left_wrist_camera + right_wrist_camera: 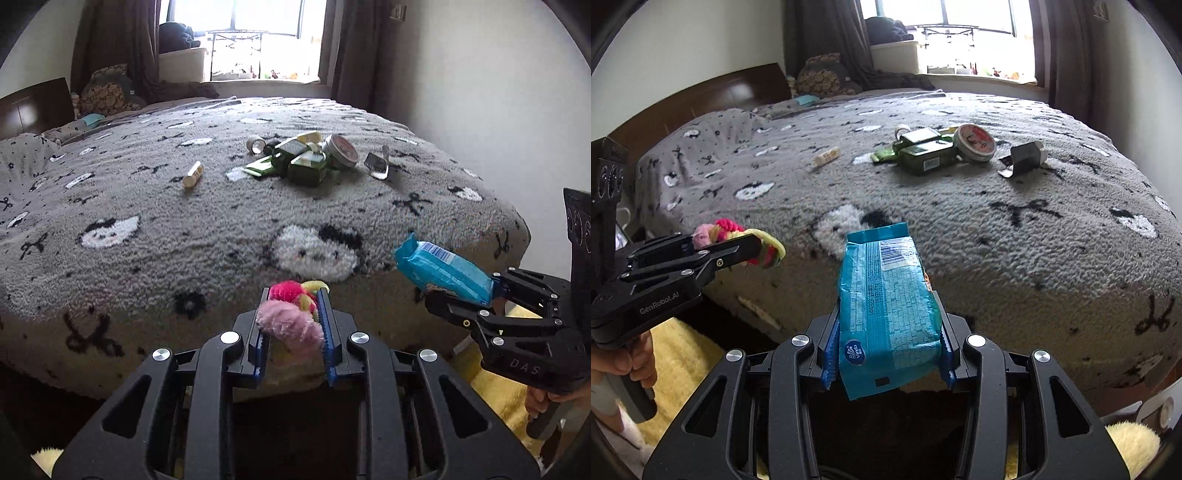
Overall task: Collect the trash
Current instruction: 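Lower the wipes pack and fuzzy toy below the bed edge toward the bin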
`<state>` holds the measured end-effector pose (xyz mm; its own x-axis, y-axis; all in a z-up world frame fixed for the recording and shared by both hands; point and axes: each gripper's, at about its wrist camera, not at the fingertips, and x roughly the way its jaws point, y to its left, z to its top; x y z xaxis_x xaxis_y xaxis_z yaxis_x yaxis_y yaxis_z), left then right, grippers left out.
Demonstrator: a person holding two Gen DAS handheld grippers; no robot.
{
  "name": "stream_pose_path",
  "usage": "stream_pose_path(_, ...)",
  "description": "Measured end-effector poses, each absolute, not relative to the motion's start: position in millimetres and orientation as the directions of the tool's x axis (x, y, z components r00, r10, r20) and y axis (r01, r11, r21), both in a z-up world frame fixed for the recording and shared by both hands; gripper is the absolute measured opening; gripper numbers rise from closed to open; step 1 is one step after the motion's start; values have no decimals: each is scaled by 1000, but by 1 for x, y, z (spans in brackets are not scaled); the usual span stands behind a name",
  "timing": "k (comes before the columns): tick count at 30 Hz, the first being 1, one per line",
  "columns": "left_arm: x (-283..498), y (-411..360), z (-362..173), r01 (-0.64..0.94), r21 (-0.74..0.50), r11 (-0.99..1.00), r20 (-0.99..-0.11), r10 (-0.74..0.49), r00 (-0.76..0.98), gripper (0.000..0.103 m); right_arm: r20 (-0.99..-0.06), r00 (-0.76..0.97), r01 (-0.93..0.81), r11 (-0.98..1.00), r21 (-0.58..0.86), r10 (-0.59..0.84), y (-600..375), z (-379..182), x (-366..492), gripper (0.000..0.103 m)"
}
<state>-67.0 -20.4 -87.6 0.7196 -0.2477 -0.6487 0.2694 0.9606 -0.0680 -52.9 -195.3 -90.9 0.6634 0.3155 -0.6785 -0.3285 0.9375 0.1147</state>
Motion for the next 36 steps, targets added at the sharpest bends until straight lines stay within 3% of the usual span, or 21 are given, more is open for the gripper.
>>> stream_pose_path(3,-78,-20,-107,281,-73,957,-687,-252,682,22,-725,629,-326,942,82,281,-190,-111,-62,43)
stream_pose_path(8,-85,-19,-159,276,-85,957,-773,-238,587,22,-796,528,-310,940,145,296,-188,-149,-67,43)
stream_pose_path(14,-81,-12,-214,265,-189,946,-854,-291,431,22,-861,430,-274,948,162,272,-182,-187,-61,43)
stream_pose_path(29,-68,-21,-260,285,-197,938,-918,-279,282,23,-920,248,-221,943,250,302,-180,-247,-42,43)
stream_pose_path(34,-69,-27,-268,293,-195,936,-934,-269,237,27,-920,223,-239,933,269,322,-179,-254,-41,46)
stream_pose_path(36,-70,-26,-269,288,-194,938,-937,-265,229,36,-920,219,-232,933,276,326,-180,-256,-40,48)
